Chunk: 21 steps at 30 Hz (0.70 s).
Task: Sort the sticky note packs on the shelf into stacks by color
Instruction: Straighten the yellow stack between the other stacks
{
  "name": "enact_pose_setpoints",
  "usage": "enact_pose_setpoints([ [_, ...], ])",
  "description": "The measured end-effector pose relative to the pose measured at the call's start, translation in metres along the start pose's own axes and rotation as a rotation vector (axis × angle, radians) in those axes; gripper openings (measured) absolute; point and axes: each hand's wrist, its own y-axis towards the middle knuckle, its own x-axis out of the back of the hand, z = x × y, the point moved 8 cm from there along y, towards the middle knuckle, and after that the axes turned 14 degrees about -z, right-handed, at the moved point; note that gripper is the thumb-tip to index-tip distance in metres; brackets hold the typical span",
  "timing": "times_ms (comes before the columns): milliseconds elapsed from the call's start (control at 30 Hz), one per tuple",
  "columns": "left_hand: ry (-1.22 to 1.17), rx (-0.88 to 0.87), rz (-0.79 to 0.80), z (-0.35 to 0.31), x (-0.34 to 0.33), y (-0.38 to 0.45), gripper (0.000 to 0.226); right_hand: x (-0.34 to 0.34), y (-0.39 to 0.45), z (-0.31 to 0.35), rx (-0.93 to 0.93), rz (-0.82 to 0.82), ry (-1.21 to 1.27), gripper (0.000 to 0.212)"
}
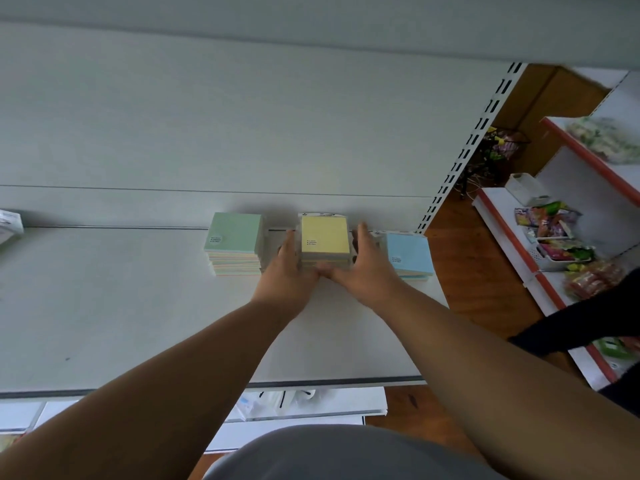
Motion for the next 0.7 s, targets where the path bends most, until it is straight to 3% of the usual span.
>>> enact_pose_setpoints([
  [133,-0.123,0.038,0.09,-0.005,-0.005,-0.006,0.077,-0.002,-0.006,0.002,-0.148,0.095,0.152,0.063],
  [533,0.018,-0.011,0.127,-0.01,0.003,-0.008,0.069,0.011,-0.017,0.019,-0.084,0.038,0.012,0.055],
  [700,0.129,-0.16,-0.136,-0.022,0.037,-0.037,0.061,0.021,-0.025,0.038,0.154,-0.079,-0.121,0.059],
])
